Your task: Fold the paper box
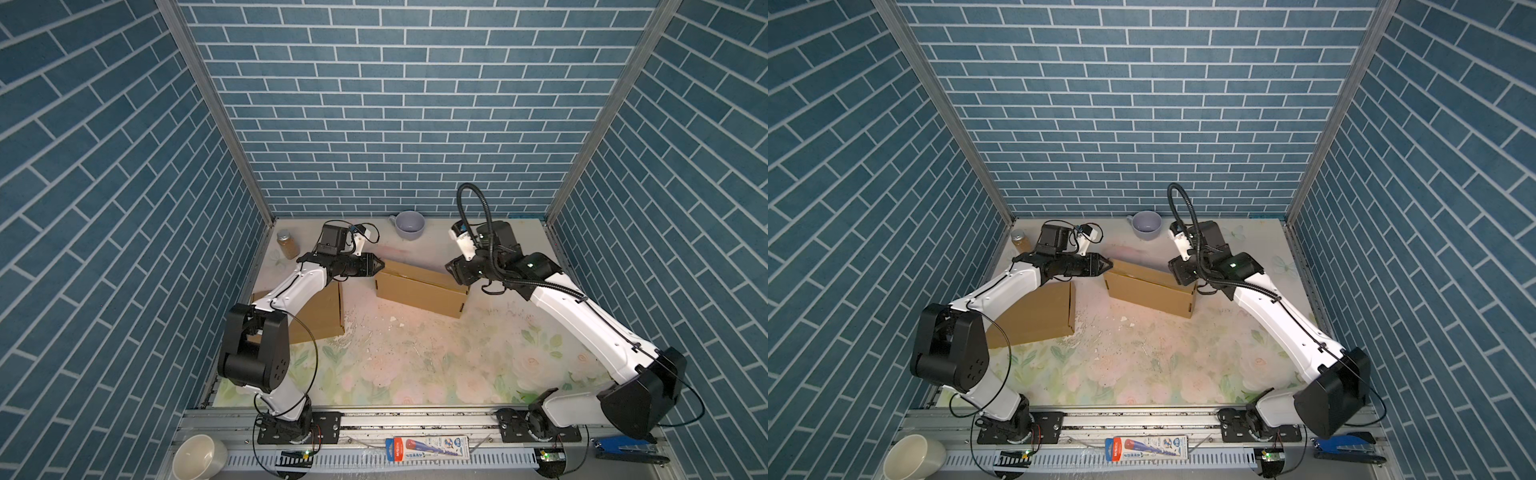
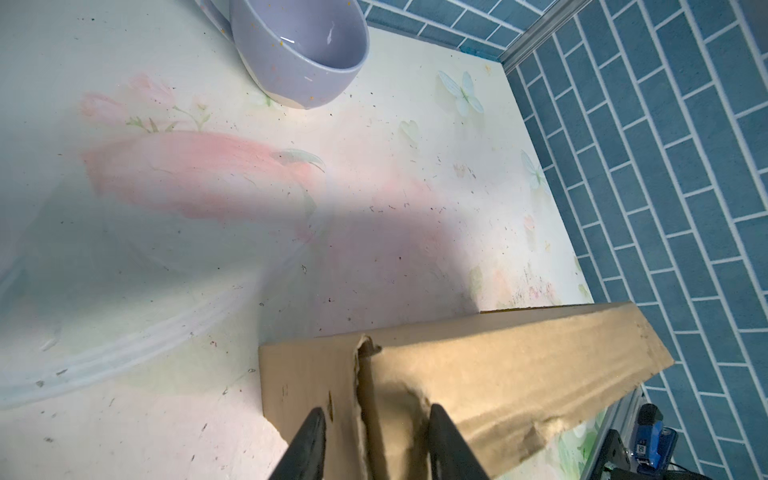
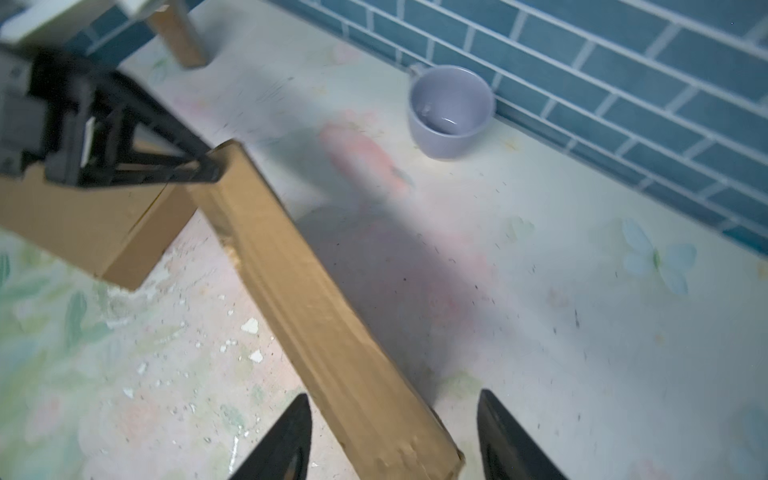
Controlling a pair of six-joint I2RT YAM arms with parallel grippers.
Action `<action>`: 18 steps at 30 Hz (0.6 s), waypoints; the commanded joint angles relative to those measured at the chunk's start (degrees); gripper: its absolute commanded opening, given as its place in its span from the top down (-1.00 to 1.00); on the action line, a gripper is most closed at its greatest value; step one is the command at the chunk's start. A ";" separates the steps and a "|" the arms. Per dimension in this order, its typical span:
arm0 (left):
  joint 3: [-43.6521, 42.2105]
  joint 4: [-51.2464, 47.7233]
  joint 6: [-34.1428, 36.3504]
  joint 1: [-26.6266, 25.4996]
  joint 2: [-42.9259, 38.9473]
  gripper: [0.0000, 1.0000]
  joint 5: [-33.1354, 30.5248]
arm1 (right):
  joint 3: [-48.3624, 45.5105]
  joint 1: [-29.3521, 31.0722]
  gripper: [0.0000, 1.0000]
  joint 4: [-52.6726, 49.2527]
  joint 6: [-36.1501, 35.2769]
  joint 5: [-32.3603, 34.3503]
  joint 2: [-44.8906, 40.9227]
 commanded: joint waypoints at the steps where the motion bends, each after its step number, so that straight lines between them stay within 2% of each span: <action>1: -2.61 -3.29 -0.74 0.22 1.17 0.18 -2.67 | -3.24 -6.19 -0.28 -7.24 20.57 -6.53 -0.28; 3: -2.62 -3.03 -1.12 0.22 1.12 0.18 -2.65 | -4.91 -8.69 -0.29 -6.73 23.19 -11.98 -0.45; 7: -2.62 -3.01 -1.21 0.23 1.17 0.18 -2.66 | -7.49 -9.20 -0.33 -2.76 26.24 -18.20 -0.31; 12: -2.93 -3.02 -1.14 0.22 0.88 0.19 -2.72 | -9.74 -9.42 -0.23 -1.75 27.11 -17.92 0.81; 14: -3.38 -3.02 -1.14 0.22 0.90 0.20 -2.89 | -11.42 -9.54 -0.12 -1.29 27.38 -17.84 1.63; 18: -5.35 -2.56 -1.09 0.22 0.80 0.26 -3.62 | -15.76 -10.57 0.27 -1.00 26.93 -14.72 3.62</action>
